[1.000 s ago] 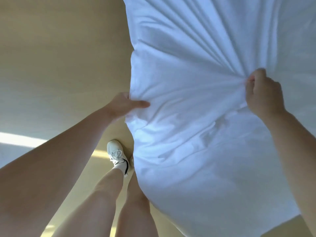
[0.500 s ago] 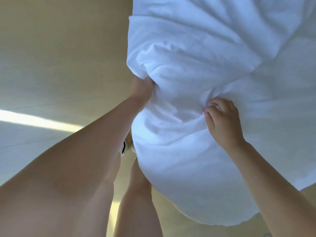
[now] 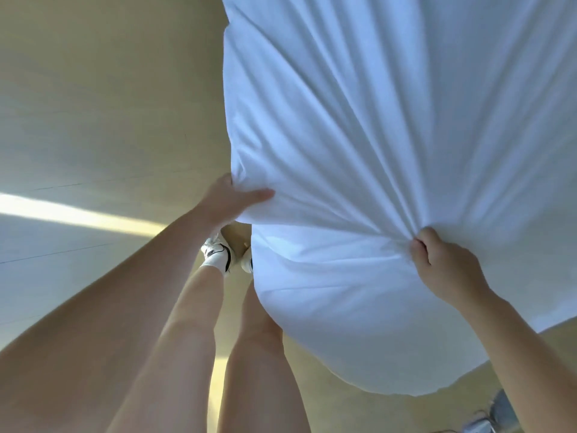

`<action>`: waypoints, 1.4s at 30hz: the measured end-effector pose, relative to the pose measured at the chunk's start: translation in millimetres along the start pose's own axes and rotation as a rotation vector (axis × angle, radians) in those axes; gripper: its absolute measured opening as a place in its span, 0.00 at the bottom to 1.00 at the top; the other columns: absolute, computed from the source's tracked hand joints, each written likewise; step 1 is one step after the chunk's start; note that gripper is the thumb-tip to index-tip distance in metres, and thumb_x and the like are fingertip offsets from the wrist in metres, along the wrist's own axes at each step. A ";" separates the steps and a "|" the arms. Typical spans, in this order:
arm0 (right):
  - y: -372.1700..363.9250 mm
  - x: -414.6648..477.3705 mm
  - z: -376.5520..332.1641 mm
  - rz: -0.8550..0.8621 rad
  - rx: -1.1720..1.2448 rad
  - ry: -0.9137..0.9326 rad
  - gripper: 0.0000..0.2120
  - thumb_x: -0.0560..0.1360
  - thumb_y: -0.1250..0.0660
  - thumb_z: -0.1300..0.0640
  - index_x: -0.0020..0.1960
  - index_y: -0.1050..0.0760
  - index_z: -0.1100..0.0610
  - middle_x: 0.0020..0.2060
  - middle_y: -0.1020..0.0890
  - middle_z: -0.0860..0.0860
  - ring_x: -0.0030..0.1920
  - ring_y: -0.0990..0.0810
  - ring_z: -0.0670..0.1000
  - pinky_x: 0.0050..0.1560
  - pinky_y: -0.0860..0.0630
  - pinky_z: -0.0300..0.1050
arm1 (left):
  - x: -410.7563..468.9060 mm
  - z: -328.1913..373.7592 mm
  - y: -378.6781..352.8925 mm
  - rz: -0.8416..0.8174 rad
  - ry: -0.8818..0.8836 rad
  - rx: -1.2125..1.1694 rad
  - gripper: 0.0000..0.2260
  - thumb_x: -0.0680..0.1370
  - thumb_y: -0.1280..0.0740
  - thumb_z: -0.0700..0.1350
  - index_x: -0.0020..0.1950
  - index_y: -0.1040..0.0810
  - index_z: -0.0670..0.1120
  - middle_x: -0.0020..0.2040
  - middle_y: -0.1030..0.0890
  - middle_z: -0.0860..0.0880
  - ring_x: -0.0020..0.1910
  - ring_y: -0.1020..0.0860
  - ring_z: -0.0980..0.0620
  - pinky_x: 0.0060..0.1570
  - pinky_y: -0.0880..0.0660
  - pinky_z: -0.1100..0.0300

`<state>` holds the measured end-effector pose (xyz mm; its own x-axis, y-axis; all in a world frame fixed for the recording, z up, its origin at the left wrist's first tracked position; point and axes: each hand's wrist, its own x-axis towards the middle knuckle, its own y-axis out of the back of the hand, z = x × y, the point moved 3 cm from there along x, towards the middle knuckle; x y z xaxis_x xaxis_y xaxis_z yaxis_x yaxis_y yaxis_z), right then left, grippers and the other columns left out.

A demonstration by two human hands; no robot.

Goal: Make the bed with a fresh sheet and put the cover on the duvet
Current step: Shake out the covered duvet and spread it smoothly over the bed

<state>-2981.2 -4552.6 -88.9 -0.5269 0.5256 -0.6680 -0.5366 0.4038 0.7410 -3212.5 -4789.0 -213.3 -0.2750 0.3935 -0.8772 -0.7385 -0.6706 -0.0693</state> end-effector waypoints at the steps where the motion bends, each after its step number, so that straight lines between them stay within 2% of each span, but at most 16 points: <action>1: -3.3 5.8 -2.1 -0.016 0.009 0.000 0.08 0.79 0.43 0.55 0.45 0.34 0.58 0.27 0.28 0.54 0.36 0.23 0.63 0.34 0.36 0.48 | 1.9 -10.7 -6.9 -0.091 0.032 -0.005 0.20 0.68 0.23 0.47 0.58 0.23 0.48 0.52 0.18 0.53 0.53 0.20 0.52 0.44 0.25 0.65; 5: -20.0 18.8 -11.1 0.064 0.034 0.007 0.07 0.79 0.42 0.55 0.44 0.36 0.56 0.32 0.29 0.52 0.38 0.23 0.61 0.35 0.35 0.47 | 18.4 -27.8 -22.1 -0.268 -0.007 -0.002 0.21 0.65 0.25 0.44 0.58 0.21 0.48 0.51 0.16 0.54 0.51 0.19 0.56 0.46 0.25 0.67; 8: -27.1 20.4 -10.2 0.138 0.065 -0.023 0.07 0.79 0.41 0.56 0.45 0.35 0.58 0.33 0.28 0.54 0.38 0.24 0.62 0.36 0.35 0.48 | 32.8 -28.9 -37.8 -0.299 -0.016 -0.019 0.17 0.72 0.29 0.44 0.60 0.22 0.49 0.52 0.18 0.57 0.51 0.20 0.59 0.46 0.27 0.67; 11: -31.3 19.4 -15.1 0.199 0.057 -0.038 0.05 0.79 0.42 0.58 0.45 0.36 0.59 0.33 0.27 0.58 0.37 0.25 0.63 0.36 0.35 0.49 | 31.9 -20.0 -69.0 -0.110 -0.115 0.070 0.04 0.76 0.36 0.41 0.48 0.22 0.47 0.43 0.20 0.55 0.40 0.25 0.62 0.39 0.30 0.71; 13: -32.9 20.4 -20.4 0.233 0.045 -0.050 0.06 0.79 0.42 0.60 0.48 0.33 0.63 0.36 0.24 0.63 0.38 0.24 0.65 0.36 0.36 0.50 | 21.5 -0.8 -78.7 0.071 -0.197 0.089 0.13 0.74 0.39 0.38 0.30 0.32 0.48 0.26 0.31 0.57 0.25 0.35 0.61 0.24 0.37 0.69; 15: -32.5 19.5 -21.7 0.274 0.042 -0.048 0.08 0.79 0.43 0.60 0.50 0.32 0.66 0.37 0.23 0.66 0.39 0.24 0.67 0.37 0.36 0.51 | 5.6 6.9 -68.6 0.211 -0.243 -0.062 0.18 0.72 0.37 0.41 0.25 0.41 0.51 0.19 0.39 0.57 0.19 0.40 0.59 0.20 0.42 0.66; 18: -32.7 11.5 -22.9 0.352 0.085 0.068 0.10 0.77 0.43 0.60 0.46 0.30 0.67 0.36 0.24 0.66 0.38 0.25 0.67 0.37 0.31 0.54 | -26.9 -27.6 -23.0 0.343 -0.172 -0.330 0.07 0.67 0.30 0.47 0.34 0.28 0.49 0.24 0.28 0.60 0.20 0.29 0.64 0.21 0.34 0.71; 20: -39.8 0.0 -24.1 0.376 0.019 0.165 0.13 0.75 0.43 0.57 0.46 0.27 0.67 0.38 0.23 0.65 0.40 0.24 0.66 0.43 0.30 0.56 | -33.5 -57.5 -6.0 0.248 -0.046 -0.315 0.08 0.66 0.29 0.46 0.41 0.21 0.45 0.30 0.20 0.56 0.26 0.22 0.61 0.25 0.29 0.69; 24: -73.7 -33.6 -12.5 0.404 -0.176 0.297 0.25 0.73 0.40 0.51 0.61 0.27 0.68 0.53 0.24 0.68 0.54 0.25 0.69 0.58 0.33 0.64 | -0.7 -77.0 -31.1 0.060 0.083 -0.409 0.16 0.75 0.32 0.52 0.58 0.20 0.45 0.48 0.16 0.49 0.42 0.17 0.51 0.46 0.23 0.55; 27: -96.7 -50.9 -2.9 0.472 -0.165 0.397 0.30 0.73 0.39 0.49 0.68 0.36 0.66 0.63 0.29 0.70 0.64 0.32 0.70 0.62 0.36 0.68 | 2.4 -120.6 -85.7 -0.135 0.207 -0.294 0.20 0.78 0.42 0.63 0.62 0.24 0.53 0.57 0.19 0.52 0.45 0.19 0.57 0.41 0.23 0.62; 29: -109.9 -53.8 2.5 0.522 -0.161 0.481 0.27 0.74 0.39 0.49 0.68 0.36 0.63 0.64 0.30 0.70 0.66 0.34 0.68 0.62 0.36 0.68 | -7.6 -151.4 -116.6 -0.144 0.265 -0.190 0.17 0.82 0.44 0.55 0.61 0.24 0.46 0.49 0.19 0.46 0.37 0.21 0.60 0.35 0.27 0.69; 31: -120.6 -50.1 5.0 0.575 -0.151 0.544 0.23 0.74 0.38 0.51 0.66 0.30 0.61 0.64 0.28 0.67 0.66 0.35 0.63 0.61 0.36 0.69 | -9.5 -167.6 -132.0 -0.027 0.224 -0.184 0.14 0.83 0.46 0.43 0.47 0.24 0.40 0.38 0.27 0.47 0.33 0.27 0.57 0.30 0.31 0.71; 34: -127.5 -40.1 7.6 0.673 -0.106 0.564 0.18 0.73 0.35 0.54 0.59 0.21 0.60 0.61 0.22 0.62 0.63 0.34 0.58 0.61 0.36 0.68 | -15.4 -159.4 -146.1 0.023 0.091 -0.236 0.22 0.83 0.47 0.39 0.30 0.27 0.47 0.24 0.28 0.54 0.28 0.30 0.58 0.31 0.33 0.69; 36: -128.2 -35.6 5.3 0.747 -0.078 0.589 0.12 0.70 0.32 0.58 0.51 0.19 0.60 0.54 0.19 0.58 0.58 0.33 0.56 0.61 0.38 0.59 | -28.7 -146.1 -145.5 0.067 -0.056 -0.115 0.21 0.81 0.45 0.36 0.29 0.30 0.48 0.17 0.31 0.58 0.19 0.31 0.63 0.24 0.36 0.74; 38: -124.7 -34.4 2.0 0.797 -0.065 0.609 0.05 0.68 0.31 0.62 0.43 0.19 0.61 0.44 0.17 0.56 0.51 0.31 0.56 0.55 0.39 0.52 | -41.8 -138.2 -138.8 0.118 -0.200 0.012 0.17 0.80 0.41 0.34 0.33 0.32 0.48 0.21 0.29 0.57 0.22 0.32 0.63 0.25 0.36 0.74; 42: -112.4 -42.5 -1.4 0.778 0.048 0.710 0.04 0.69 0.31 0.67 0.36 0.20 0.64 0.35 0.19 0.58 0.38 0.21 0.61 0.45 0.30 0.53 | -67.7 -145.9 -121.1 0.248 -0.247 0.016 0.14 0.80 0.40 0.33 0.35 0.31 0.45 0.22 0.30 0.59 0.22 0.35 0.65 0.28 0.35 0.71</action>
<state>-2899.4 -4621.5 -143.9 -0.9881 0.0997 0.1169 0.1335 0.1811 0.9744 -3014.6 -4826.2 -214.8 -0.5865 0.3609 -0.7251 -0.6393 -0.7559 0.1409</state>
